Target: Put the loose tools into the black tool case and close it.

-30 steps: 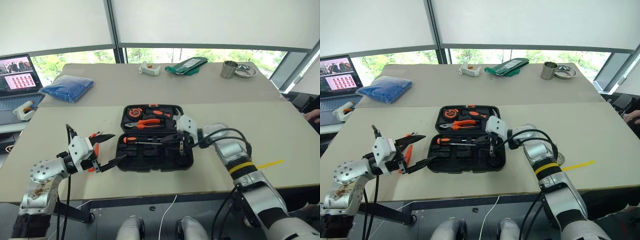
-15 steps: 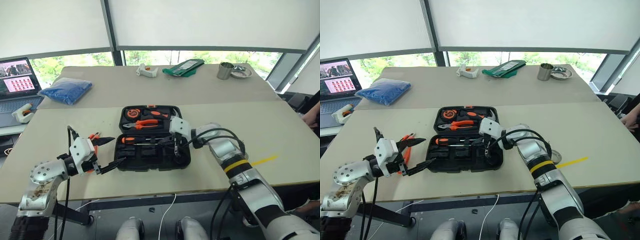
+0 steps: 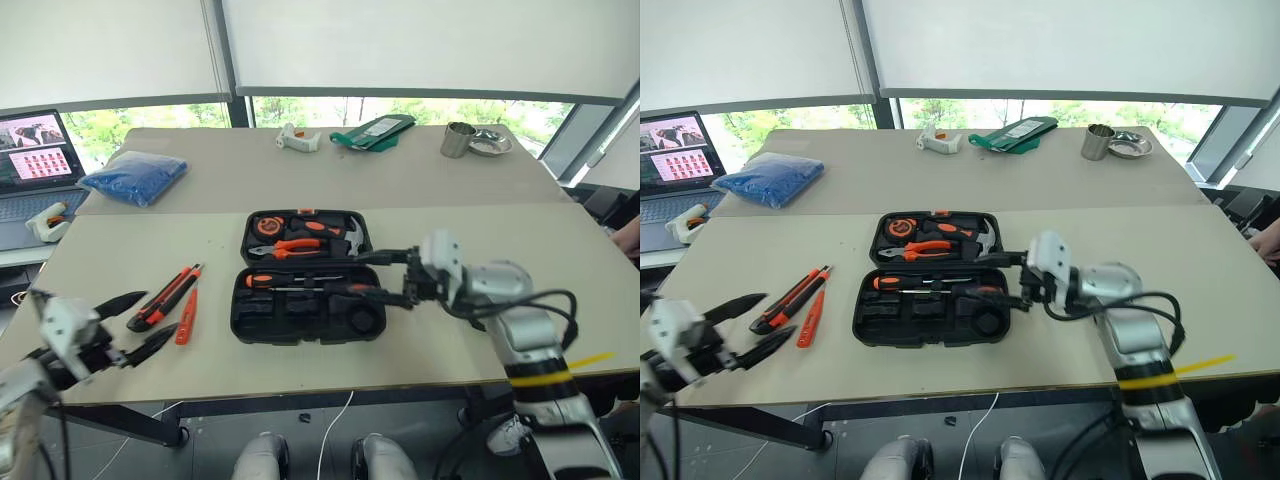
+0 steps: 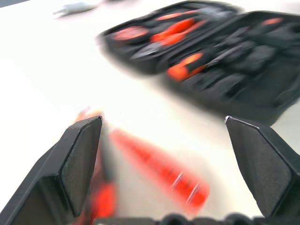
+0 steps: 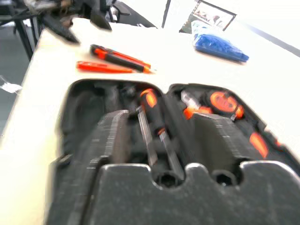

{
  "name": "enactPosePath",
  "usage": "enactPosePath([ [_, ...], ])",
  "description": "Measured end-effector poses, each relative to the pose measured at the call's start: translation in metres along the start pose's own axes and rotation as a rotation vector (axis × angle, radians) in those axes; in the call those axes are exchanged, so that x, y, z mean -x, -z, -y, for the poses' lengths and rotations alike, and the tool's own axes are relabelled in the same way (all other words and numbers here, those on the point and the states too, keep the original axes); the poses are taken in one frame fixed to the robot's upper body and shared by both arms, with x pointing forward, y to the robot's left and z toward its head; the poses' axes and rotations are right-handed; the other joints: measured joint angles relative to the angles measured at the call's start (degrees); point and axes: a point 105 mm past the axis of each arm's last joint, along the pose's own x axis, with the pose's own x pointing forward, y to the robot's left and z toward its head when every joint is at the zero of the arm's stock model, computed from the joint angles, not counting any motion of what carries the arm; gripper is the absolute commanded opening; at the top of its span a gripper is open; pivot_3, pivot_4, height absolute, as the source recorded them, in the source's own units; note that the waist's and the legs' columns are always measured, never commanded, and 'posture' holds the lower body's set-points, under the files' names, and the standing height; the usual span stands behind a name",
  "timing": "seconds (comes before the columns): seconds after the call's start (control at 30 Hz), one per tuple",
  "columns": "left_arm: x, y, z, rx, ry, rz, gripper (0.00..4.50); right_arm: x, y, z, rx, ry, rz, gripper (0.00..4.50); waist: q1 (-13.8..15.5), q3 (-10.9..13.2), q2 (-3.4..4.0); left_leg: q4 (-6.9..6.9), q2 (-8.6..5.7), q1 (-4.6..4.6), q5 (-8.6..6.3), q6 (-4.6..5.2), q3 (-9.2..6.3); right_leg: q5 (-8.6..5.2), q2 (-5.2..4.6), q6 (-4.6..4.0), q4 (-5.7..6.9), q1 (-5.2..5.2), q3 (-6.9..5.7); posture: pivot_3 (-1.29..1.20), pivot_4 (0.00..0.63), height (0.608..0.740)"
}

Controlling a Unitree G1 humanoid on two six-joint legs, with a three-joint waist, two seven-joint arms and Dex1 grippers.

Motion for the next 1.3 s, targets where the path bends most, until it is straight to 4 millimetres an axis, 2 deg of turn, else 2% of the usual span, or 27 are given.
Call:
enactPosePath([
  [0.03,0.013,0.005,-0.006,0.012,-0.036,-0.029,4.5,0.008,0.001,-0.005,-0.006,0.001,0.013,4.49,0.0,0.0,0.0,0.0,0.0,0.01,0.0,-0.01,0.01,-0.03,-0.02,-0.05,0.0,-0.01,0.0,0.0,0.15,0.74],
  [0.13,0.047,0.02,-0.02,0.061,-0.153,-0.093,4.5,0.033,0.005,-0.016,-0.029,0.018,0.025,4.49,0.0,0.0,-0.02,0.0,0.01,0.17,-0.05,-0.08,-0.05,-0.14,-0.15,-0.22,-0.06,-0.08,-0.13,0.0,0.15,0.74],
  [0.2,0.06,0.026,-0.023,0.076,-0.196,-0.122,4.5,0.045,0.01,-0.02,-0.041,0.031,0.006,4.49,0.1,0.0,-0.02,0.0,0.06,0.18,-0.06,-0.09,-0.06,-0.13,-0.21,-0.23,-0.23,-0.07,-0.21,0.0,0.15,0.74],
  [0.3,0.069,0.033,-0.022,0.097,-0.246,-0.148,4.5,0.053,0.014,-0.024,-0.039,0.048,-0.01,4.49,0.6,0.0,0.0,-0.01,0.22,0.18,-0.08,-0.09,-0.05,-0.12,-0.24,-0.25,-0.48,-0.03,-0.29,0.0,0.15,0.74],
  [0.37,0.066,0.034,-0.017,0.116,-0.246,-0.156,4.5,0.053,0.013,-0.022,-0.033,0.062,-0.009,4.49,0.7,0.0,-0.03,-0.01,0.27,0.16,-0.08,-0.09,-0.04,-0.11,-0.23,-0.25,-0.53,-0.03,-0.3,0.0,0.15,0.74],
  [0.47,0.052,0.026,-0.004,0.161,-0.209,-0.177,4.5,0.049,0.004,-0.015,0.006,0.073,0.008,4.49,0.9,0.1,-0.08,-0.02,0.29,0.15,-0.08,-0.09,-0.02,-0.11,-0.23,-0.26,-0.55,-0.05,-0.28,0.0,0.15,0.74],
  [0.57,0.021,0.01,0.018,0.244,-0.202,-0.223,4.5,0.04,-0.015,-0.01,0.077,0.03,0.055,4.49,1.1,0.1,-0.07,-0.03,0.27,0.15,-0.09,-0.08,-0.02,-0.09,-0.18,-0.26,-0.52,-0.04,-0.23,0.0,0.15,0.74],
  [0.73,-0.024,-0.009,0.046,0.281,-0.2,-0.208,4.5,0.025,-0.027,-0.014,0.107,-0.067,0.11,4.49,1.3,0.1,-0.08,-0.04,0.18,0.13,-0.1,-0.07,-0.03,0.05,-0.05,-0.19,-0.39,0.16,-0.21,0.0,0.15,0.74],
  [0.87,-0.049,-0.008,0.052,0.324,-0.291,-0.223,4.5,0.018,-0.036,-0.01,0.128,-0.08,0.139,4.49,1.3,0.1,-0.12,-0.02,0.03,0.13,-0.05,0.01,-0.04,0.24,0.07,0.08,-0.36,0.25,-0.19,0.0,0.15,0.74],
  [1.0,-0.065,0.011,0.065,0.347,-0.332,-0.311,4.5,0.016,-0.038,-0.006,0.127,-0.079,0.147,4.49,1.3,0.1,-0.13,0.0,-0.03,0.14,-0.04,0.02,-0.04,0.26,0.07,0.1,-0.36,0.27,-0.18,0.0,0.15,0.74],
  [1.23,-0.089,0.014,0.062,0.357,-0.415,-0.308,4.5,0.013,-0.038,-0.003,0.119,-0.065,0.158,4.49,1.6,0.1,-0.12,0.03,-0.08,0.18,-0.06,-0.06,-0.09,0.32,0.05,0.0,-0.36,0.33,-0.19,0.0,0.15,0.74],
  [1.3,-0.095,0.013,0.061,0.354,-0.412,-0.294,3.98,0.013,-0.039,-0.002,0.121,-0.055,0.161,4.5,1.8,0.0,-0.11,0.03,-0.09,0.19,-0.05,-0.07,-0.1,0.34,0.05,-0.03,-0.36,0.34,-0.19,0.0,0.15,0.74],
])
